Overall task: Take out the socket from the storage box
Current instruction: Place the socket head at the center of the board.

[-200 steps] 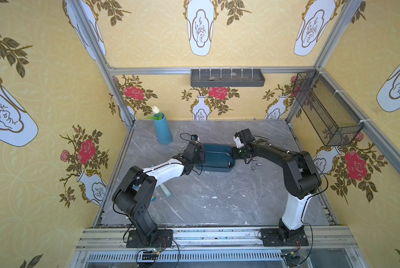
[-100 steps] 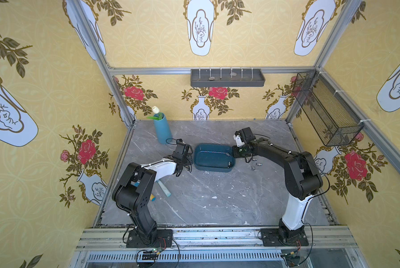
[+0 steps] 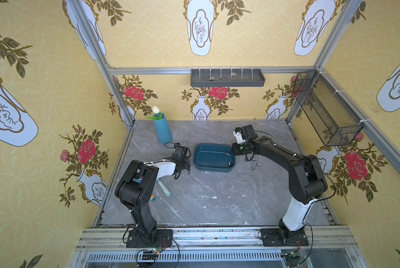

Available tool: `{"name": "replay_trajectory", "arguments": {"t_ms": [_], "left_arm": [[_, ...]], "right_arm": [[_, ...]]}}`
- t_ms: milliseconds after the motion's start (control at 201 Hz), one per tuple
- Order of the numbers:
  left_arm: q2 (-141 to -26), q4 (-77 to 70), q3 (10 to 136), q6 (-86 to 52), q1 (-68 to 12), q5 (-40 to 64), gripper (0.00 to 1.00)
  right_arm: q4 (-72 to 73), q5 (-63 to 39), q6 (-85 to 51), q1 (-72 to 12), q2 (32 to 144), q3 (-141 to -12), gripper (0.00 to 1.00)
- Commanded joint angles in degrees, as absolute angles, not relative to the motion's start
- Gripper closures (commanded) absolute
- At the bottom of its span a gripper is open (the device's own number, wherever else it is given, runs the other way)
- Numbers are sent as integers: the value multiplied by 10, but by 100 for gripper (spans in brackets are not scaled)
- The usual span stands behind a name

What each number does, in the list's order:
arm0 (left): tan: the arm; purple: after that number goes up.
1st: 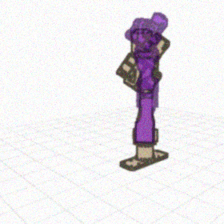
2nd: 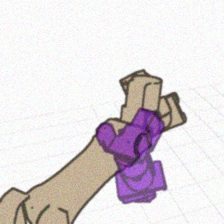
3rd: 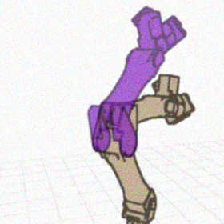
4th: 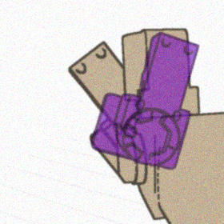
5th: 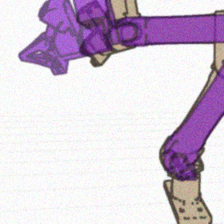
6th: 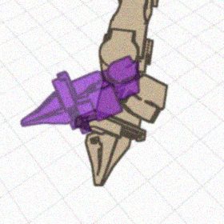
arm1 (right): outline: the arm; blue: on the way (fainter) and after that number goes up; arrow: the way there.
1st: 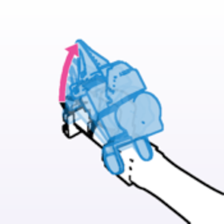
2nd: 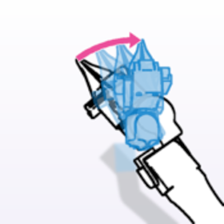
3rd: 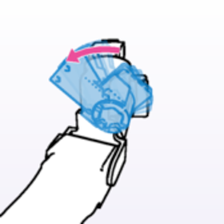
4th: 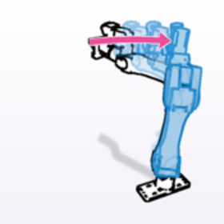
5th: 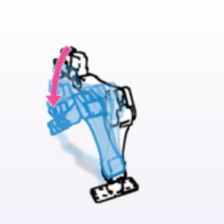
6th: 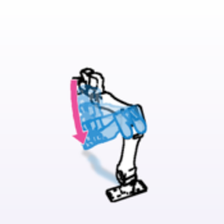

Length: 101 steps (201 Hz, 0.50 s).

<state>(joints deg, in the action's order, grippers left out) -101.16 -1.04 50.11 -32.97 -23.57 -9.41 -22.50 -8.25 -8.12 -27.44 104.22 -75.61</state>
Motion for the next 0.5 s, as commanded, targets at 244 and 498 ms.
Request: {"name": "replay_trajectory", "arguments": {"t_ms": [244,498], "left_arm": [[-937,33,510,-328,-236,-86,42],[-885,-1,526,-305,-235,23,41]], "right_arm": [[-233,-76,-52,-307,1050,-790,61],[-243,-47,-36,-335,1087,-820,59]]}}
